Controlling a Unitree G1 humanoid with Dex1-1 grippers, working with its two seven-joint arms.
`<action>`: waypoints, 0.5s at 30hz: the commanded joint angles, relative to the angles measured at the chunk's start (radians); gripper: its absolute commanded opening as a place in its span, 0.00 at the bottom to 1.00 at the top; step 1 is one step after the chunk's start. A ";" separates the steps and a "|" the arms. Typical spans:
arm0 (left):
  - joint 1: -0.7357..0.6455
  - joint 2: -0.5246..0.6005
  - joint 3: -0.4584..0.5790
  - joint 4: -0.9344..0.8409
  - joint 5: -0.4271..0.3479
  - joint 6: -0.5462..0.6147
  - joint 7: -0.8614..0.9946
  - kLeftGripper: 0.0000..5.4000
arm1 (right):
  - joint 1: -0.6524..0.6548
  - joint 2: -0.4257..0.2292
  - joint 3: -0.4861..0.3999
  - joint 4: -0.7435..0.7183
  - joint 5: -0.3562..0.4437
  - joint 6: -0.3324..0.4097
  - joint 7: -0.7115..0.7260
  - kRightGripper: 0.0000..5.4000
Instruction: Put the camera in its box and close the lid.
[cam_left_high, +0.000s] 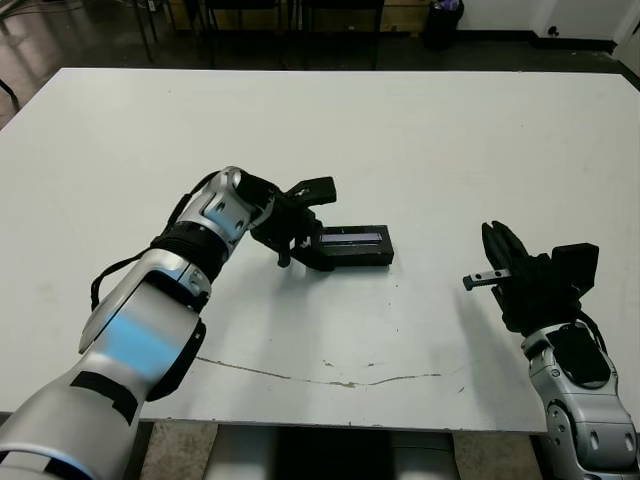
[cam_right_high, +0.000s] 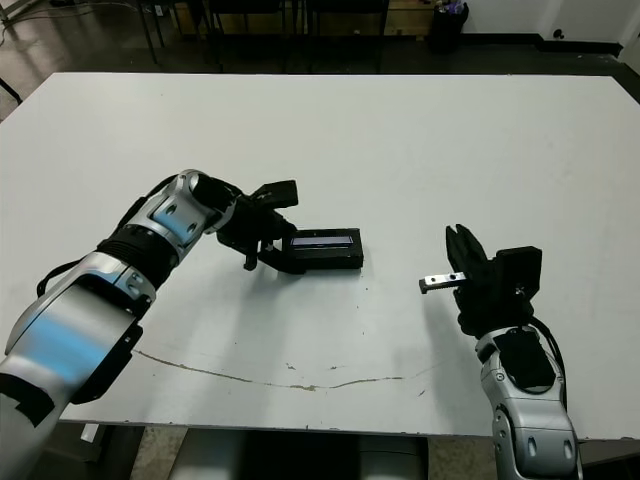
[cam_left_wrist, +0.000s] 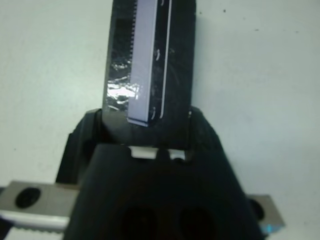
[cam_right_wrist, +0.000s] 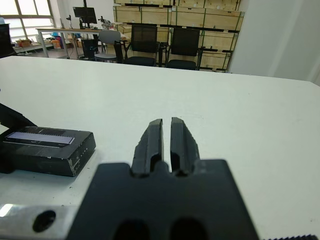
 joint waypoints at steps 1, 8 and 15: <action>0.038 -0.036 -0.059 0.015 0.055 0.005 -0.002 0.37 | 0.001 0.000 0.002 0.005 0.004 0.022 -0.005 0.00; 0.042 -0.027 -0.070 0.009 0.064 0.003 -0.003 0.37 | -0.005 -0.002 0.001 0.023 0.010 0.010 0.004 0.00; 0.046 -0.014 -0.076 0.044 0.073 -0.083 -0.005 0.61 | -0.010 0.001 0.008 0.022 -0.005 0.019 -0.011 0.00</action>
